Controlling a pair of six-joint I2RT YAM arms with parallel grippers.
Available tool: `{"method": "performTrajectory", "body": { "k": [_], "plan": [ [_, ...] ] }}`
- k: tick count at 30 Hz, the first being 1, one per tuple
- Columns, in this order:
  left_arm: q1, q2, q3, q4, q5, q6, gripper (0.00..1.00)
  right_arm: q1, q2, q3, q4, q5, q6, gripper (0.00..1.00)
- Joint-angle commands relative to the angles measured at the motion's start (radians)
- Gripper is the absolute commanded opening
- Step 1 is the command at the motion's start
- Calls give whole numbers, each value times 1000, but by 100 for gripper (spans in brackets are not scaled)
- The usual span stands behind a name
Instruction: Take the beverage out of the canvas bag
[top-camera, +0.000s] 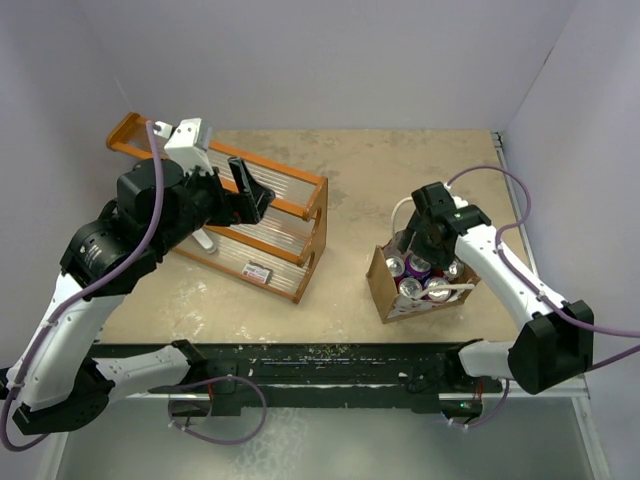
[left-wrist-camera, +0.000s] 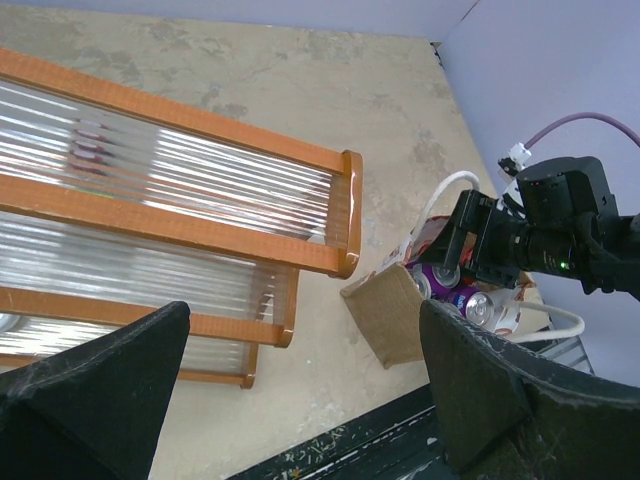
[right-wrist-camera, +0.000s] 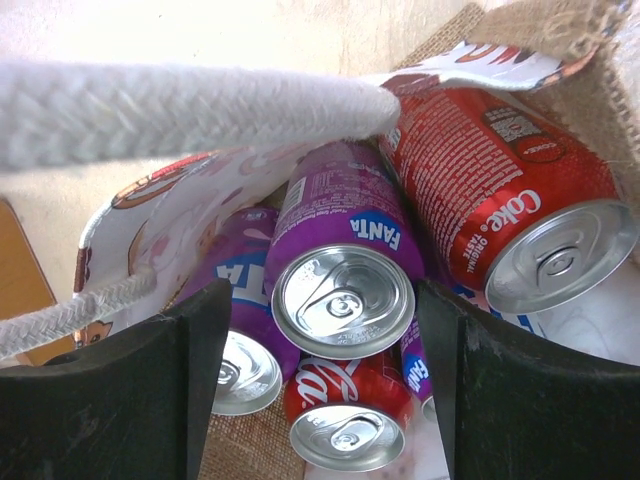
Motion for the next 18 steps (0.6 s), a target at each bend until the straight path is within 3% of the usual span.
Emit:
{"method": "performTrajectory", "body": {
  "k": [1,10,18],
  "plan": [
    [5,6,27,29,24,-17,99,-4,-20,54,-24,113,0,77],
    [4,10,10,34,47,-31,99,-18,-119,57,-102,271,0,96],
    [4,10,9,35,51,-29,99,-81,-181,-26,-70,219,106,96]
  ]
}}
